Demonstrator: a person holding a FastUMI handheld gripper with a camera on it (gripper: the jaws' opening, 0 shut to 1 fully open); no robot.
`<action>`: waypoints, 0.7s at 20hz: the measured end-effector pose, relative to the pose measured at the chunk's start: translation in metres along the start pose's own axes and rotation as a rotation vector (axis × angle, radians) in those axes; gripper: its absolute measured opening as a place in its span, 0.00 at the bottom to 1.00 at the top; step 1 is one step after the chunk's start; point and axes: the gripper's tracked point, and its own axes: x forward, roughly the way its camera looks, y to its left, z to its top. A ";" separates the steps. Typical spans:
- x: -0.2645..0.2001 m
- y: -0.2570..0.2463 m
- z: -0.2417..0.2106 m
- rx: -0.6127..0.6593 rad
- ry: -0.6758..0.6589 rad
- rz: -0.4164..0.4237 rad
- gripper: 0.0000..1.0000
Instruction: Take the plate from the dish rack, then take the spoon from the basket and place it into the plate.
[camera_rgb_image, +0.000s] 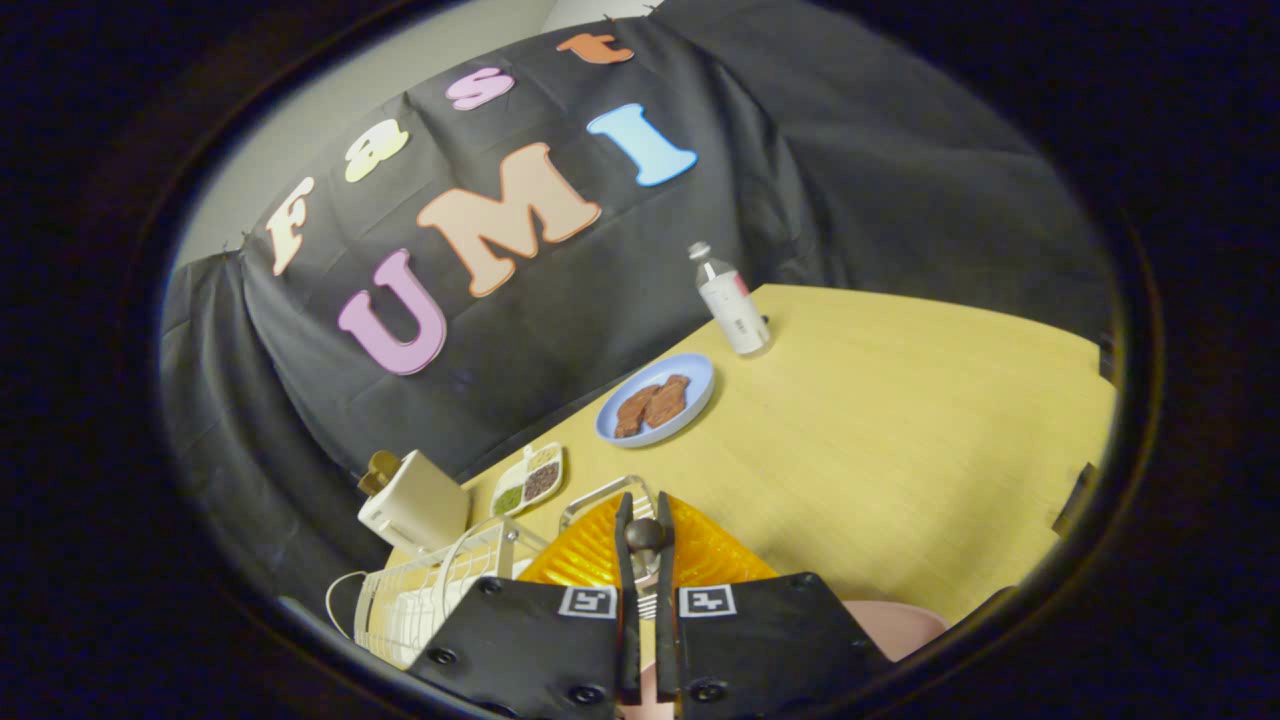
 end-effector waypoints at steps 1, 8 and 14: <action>-0.002 0.008 -0.001 -0.001 0.005 0.024 0.04; -0.013 0.029 0.016 -0.067 0.009 0.031 0.04; -0.047 0.033 0.047 -0.065 -0.032 0.033 0.04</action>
